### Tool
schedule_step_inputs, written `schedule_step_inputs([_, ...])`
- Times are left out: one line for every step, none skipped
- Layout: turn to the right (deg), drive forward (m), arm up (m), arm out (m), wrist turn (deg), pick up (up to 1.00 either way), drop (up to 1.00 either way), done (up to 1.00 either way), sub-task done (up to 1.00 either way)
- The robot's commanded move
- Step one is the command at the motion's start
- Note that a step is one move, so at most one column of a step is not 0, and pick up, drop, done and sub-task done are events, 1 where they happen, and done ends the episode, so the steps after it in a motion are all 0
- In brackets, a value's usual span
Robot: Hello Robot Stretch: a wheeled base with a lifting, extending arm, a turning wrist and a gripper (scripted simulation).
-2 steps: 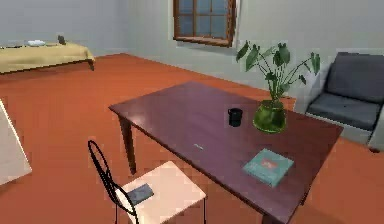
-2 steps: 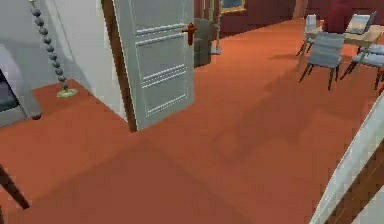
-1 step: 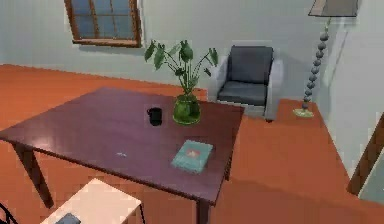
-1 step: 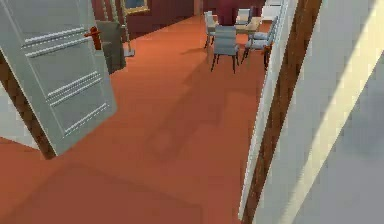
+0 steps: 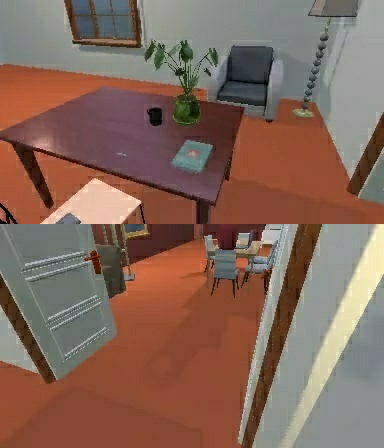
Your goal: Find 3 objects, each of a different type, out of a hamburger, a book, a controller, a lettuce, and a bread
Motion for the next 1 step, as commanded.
schedule_step_inputs([45.0, 0.00, 0.00, 0.00, 0.0, 0.00, 0.00, 0.00, 0.00])
